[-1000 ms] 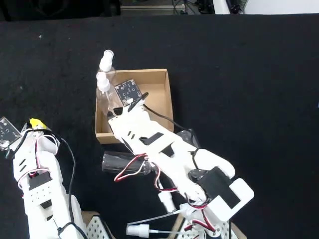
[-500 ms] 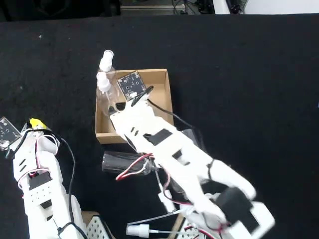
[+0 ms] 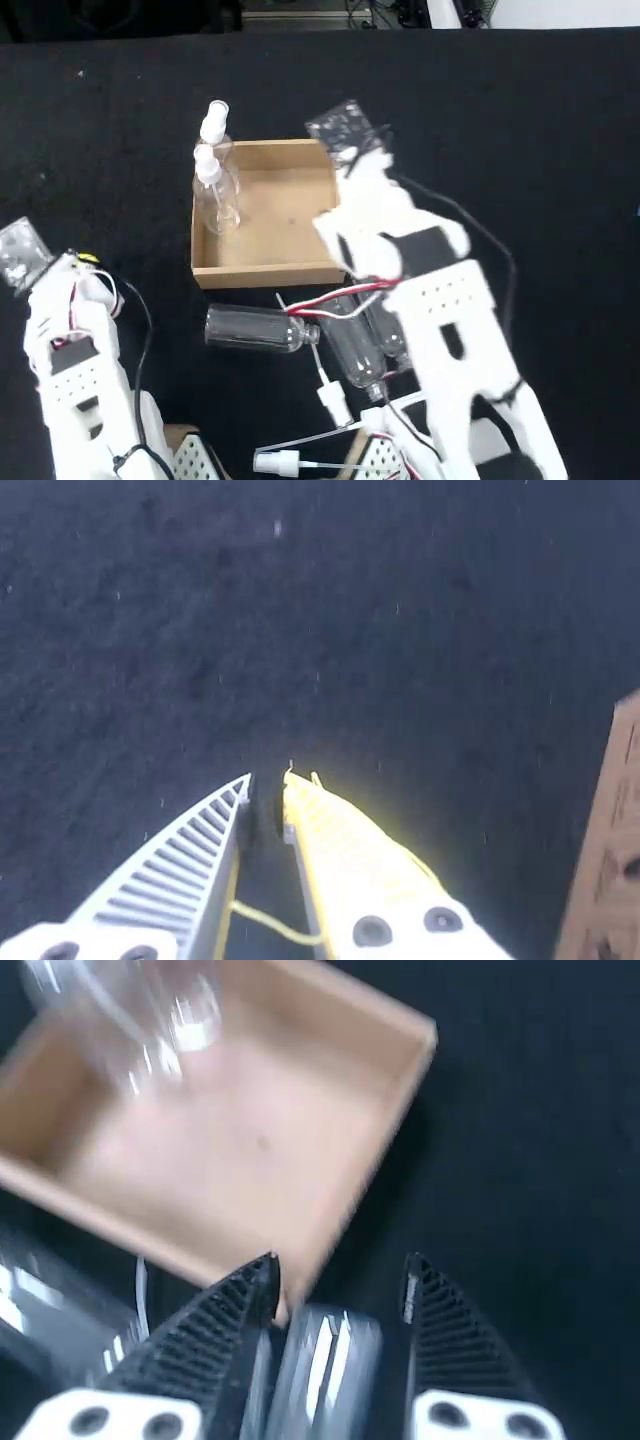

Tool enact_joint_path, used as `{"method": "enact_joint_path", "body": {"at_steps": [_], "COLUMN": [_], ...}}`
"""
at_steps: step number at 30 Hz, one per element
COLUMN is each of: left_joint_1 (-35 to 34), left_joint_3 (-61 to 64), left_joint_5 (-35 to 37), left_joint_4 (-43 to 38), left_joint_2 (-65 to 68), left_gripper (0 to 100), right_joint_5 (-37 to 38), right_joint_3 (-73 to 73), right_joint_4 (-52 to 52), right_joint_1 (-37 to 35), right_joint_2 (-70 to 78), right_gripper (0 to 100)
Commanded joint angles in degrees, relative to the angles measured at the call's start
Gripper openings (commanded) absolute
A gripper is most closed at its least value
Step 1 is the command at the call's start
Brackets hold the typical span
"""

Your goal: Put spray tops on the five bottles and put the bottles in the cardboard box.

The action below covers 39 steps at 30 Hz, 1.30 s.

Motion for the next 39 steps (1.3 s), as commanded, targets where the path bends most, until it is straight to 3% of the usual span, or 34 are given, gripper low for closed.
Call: {"method": "enact_joint_path", "body": {"at_steps": [1, 5, 10, 14, 20, 26, 39], "left_joint_1": [3.47, 7.78, 12.62, 21.58, 40.31, 54.73, 67.56], "left_joint_3": [-12.70, -20.97, -33.63, -45.41, -52.53, -49.98, -41.36], "left_joint_5": [-8.62, -23.82, -38.59, -49.76, -54.42, -54.33, -49.32], "left_joint_4": [17.23, 30.59, 46.51, 62.24, 76.04, 77.54, 57.85], "left_joint_2": [-1.32, -1.23, -1.23, -1.14, -0.53, 5.36, 17.85], "left_gripper": [11, 25, 26, 26, 26, 27, 27], "right_joint_5": [8.62, 15.12, 19.78, 24.18, 28.31, 33.58, 48.09], "right_joint_3": [-3.74, -2.77, 2.33, 6.81, 10.59, 13.23, 14.55], "right_joint_4": [9.23, 13.36, 13.10, 11.96, 7.82, 7.38, 7.12], "right_joint_1": [5.45, 15.30, 28.22, 35.43, 43.43, 49.85, 66.29], "right_joint_2": [-5.49, -7.69, -7.52, -7.52, -7.52, -7.52, -7.43], "right_gripper": [18.8, 18.8, 18.8, 18.8, 18.8, 18.8, 18.9]}}
